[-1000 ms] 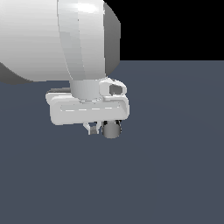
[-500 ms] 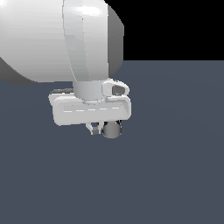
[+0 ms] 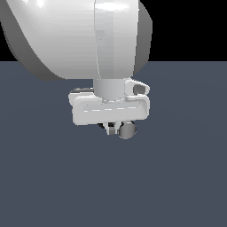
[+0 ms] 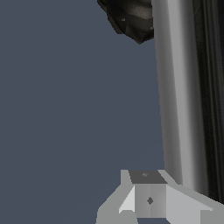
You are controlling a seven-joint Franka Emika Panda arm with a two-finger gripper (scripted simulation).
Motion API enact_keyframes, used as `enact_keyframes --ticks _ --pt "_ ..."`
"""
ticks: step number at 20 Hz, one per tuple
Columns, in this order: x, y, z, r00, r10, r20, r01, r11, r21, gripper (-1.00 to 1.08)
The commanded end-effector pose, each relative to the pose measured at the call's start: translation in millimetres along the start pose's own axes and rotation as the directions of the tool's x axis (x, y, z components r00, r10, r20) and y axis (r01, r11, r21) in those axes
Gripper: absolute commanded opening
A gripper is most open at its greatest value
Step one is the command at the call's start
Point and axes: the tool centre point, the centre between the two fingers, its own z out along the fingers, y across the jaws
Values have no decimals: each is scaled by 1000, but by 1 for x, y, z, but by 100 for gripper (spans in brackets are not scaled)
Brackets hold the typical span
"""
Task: Turn on the faucet by rotating a designated handle.
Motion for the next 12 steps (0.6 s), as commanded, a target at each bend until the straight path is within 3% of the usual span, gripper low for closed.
enact_keyframes --ticks 1,12 --pt "9 25 3 1000 20 -12 -20 1000 -4 -100" --pt "12 78 3 1000 20 -12 -20 1000 -4 -100"
